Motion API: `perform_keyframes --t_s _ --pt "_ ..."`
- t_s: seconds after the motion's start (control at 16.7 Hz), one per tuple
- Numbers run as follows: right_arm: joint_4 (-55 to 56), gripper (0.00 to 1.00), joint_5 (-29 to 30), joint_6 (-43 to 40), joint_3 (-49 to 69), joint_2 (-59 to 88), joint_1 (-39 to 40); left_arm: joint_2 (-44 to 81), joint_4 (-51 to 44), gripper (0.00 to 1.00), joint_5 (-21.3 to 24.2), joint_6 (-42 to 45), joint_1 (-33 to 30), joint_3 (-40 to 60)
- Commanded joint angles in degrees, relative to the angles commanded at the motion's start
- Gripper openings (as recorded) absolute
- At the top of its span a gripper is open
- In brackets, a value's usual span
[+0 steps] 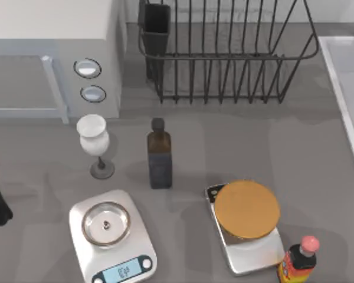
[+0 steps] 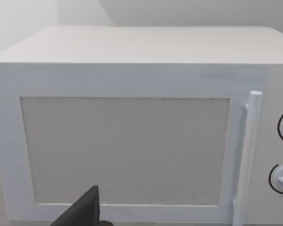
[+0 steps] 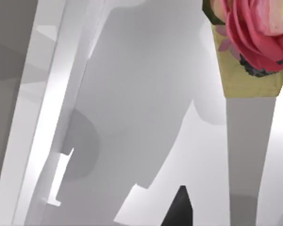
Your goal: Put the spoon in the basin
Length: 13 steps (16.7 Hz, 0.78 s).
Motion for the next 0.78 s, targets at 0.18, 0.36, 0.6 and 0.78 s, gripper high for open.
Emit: perform_keyframes --t_s 0.18,0.36,0.6,0.78 --pt "0.21 0.00 -0.07 0.04 -0.30 -0.10 -0.30 0.00 0.00 1.00 0.00 0.00 0.00 0.00" --pt "3.37 0.00 -0.11 0.07 -4.40 -1.75 -0.22 0.00 0.00 1.00 0.00 0.00 0.00 0.00" --pt "11.08 0.00 -0.18 0.02 -16.93 -5.44 0.00 0.00 0.00 1.00 0.00 0.00 0.00 0.00" --pt "16.55 0.00 -0.16 0.02 -25.10 -7.89 0.07 0.00 0.00 1.00 0.00 0.00 0.00 0.00"
